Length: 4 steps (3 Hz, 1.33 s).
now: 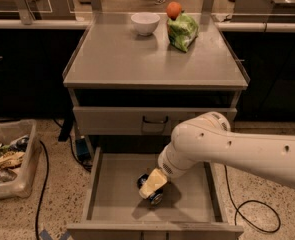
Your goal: Pick pepsi can from middle drawer and place on counter
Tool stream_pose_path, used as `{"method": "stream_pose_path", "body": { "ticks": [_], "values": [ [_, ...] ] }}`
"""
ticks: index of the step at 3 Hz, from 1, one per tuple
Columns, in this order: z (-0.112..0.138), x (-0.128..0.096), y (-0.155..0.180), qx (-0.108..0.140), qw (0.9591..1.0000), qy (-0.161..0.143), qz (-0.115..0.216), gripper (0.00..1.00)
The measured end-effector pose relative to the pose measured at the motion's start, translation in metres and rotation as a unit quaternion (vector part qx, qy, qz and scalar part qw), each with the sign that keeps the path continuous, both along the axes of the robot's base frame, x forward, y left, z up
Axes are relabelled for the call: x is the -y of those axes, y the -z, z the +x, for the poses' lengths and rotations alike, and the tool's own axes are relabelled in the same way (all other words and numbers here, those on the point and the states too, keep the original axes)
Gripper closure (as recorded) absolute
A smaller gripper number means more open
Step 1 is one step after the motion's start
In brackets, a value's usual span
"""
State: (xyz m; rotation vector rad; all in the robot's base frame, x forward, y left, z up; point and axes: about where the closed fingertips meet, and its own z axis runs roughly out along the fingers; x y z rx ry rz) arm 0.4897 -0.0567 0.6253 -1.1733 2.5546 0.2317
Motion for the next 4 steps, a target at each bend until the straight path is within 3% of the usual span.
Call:
{"method": "stream_pose_path", "body": {
  "ticks": [2,3,4],
  "values": [
    [0.013,-0.026,0.105,-0.05,0.9985,0.018,0.016,0.0],
    [0.016,-0.025,0.159,-0.082,0.9953,0.042,0.029,0.0],
    [0.009,-0.025,0.214,-0.121,0.989,0.073,0.044,0.0]
  ]
}}
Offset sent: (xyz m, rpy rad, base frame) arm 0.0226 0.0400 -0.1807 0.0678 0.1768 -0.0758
